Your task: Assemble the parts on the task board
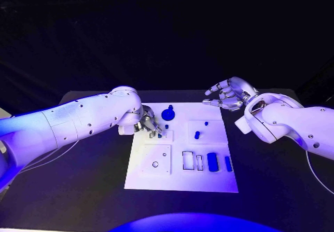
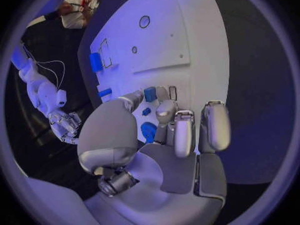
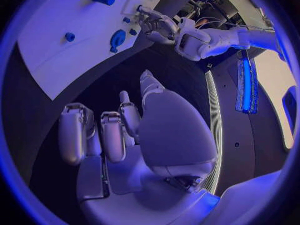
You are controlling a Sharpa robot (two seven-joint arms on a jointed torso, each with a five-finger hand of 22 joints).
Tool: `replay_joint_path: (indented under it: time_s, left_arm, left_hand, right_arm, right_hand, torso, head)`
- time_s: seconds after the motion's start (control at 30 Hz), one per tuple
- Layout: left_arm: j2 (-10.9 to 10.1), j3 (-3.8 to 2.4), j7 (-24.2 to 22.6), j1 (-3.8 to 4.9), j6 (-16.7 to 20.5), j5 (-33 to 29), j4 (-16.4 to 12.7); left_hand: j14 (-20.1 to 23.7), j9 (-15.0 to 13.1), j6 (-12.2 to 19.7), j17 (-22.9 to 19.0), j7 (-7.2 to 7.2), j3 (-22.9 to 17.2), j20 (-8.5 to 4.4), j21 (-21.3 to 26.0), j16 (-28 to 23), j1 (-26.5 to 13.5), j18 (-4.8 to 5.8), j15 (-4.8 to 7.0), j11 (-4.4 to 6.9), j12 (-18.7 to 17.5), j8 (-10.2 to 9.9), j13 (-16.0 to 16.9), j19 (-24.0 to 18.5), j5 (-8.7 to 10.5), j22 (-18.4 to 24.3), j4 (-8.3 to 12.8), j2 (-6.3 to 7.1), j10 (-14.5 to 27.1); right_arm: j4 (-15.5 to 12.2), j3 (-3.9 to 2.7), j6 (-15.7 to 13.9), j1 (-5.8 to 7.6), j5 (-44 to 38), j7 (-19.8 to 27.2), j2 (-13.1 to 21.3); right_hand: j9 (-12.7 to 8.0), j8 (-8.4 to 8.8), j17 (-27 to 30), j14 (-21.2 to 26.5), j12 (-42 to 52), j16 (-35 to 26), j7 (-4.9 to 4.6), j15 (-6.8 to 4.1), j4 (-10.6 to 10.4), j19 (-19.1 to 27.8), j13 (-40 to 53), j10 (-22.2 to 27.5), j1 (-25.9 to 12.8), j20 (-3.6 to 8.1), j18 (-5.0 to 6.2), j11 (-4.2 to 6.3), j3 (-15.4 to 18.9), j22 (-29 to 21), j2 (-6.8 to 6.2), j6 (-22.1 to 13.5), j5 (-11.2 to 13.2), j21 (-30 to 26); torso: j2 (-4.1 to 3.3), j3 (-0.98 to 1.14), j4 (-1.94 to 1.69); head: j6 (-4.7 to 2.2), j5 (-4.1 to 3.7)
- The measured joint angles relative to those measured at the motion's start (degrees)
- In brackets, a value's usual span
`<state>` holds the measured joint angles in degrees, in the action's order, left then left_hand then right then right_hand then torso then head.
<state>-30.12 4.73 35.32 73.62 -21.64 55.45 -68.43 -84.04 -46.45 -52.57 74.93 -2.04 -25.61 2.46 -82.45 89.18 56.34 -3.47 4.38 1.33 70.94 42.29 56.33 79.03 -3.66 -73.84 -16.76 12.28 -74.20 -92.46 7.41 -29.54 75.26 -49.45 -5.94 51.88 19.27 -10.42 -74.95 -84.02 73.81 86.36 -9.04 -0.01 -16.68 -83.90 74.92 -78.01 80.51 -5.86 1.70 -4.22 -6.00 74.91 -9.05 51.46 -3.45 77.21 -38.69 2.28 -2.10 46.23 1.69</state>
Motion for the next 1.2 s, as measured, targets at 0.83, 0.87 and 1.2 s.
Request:
replay_joint_path:
  time_s: [0.83, 0.87, 1.2]
  left_arm:
    - [-5.9, -3.73, 0.2, 3.66, 3.4, -2.0, -5.0]
    - [-6.0, -3.8, 0.2, 4.15, 3.6, -2.0, -4.6]
    - [-3.9, -3.78, 0.0, 5.88, 4.8, -0.3, 1.0]
  left_hand:
    - [0.0, 1.6, 6.1, 0.0, -3.58, 4.3, 1.67, 5.1, -4.3, 4.2, -0.91, -2.06, -2.69, -4.4, -4.9, -8.2, -6.8, 0.34, 8.3, 0.1, -4.82, 8.6]
    - [0.0, 1.9, 6.3, 0.0, -3.77, 4.3, 1.67, 5.1, -4.3, 4.2, -0.91, -2.11, -2.77, -4.4, -5.2, -8.2, -6.8, 0.34, 8.3, 0.1, -4.82, 8.7]
    - [0.1, 3.5, 7.1, 0.0, -4.18, 5.1, 1.96, 5.1, -4.3, 4.2, -0.9, -2.58, -2.97, -4.2, -6.8, -8.2, -6.6, 0.34, 7.8, 0.0, -4.82, 8.9]
  right_arm:
    - [0.8, 0.0, 0.0, -0.25, 0.1, 0.0, 0.1]
    - [0.8, 0.0, 0.0, -0.25, 0.1, 0.0, 0.1]
    - [1.0, 0.0, 0.0, -0.26, 0.1, 0.0, 0.0]
  right_hand:
    - [0.0, 0.0, 0.0, 0.0, 0.0, -0.2, 0.06, 0.0, 0.0, 0.0, 0.0, 0.0, -0.7, 0.0, 0.91, 0.02, 0.0, 0.0, 0.22, -0.1, 0.0, -0.6]
    - [0.0, 0.0, 0.0, 0.0, 0.0, -0.2, 0.06, 0.0, 0.0, 0.0, 0.0, 0.0, -0.7, 0.0, 0.91, 0.02, 0.0, 0.0, 0.22, -0.1, 0.0, -0.6]
    - [0.0, 0.0, 0.0, 0.0, 0.0, -0.2, 0.06, 0.0, 0.0, 0.0, 0.0, 0.0, -0.7, 0.0, 0.91, 0.02, 0.0, 0.0, 0.22, -0.1, 0.0, -0.6]
  torso:
    - [0.08, 0.01, -0.02]
    - [0.08, 0.01, -0.03]
    - [-0.16, 0.04, 0.01]
  head:
    - [-1.38, -0.15]
    - [-1.43, -0.15]
    - [-1.88, 0.04]
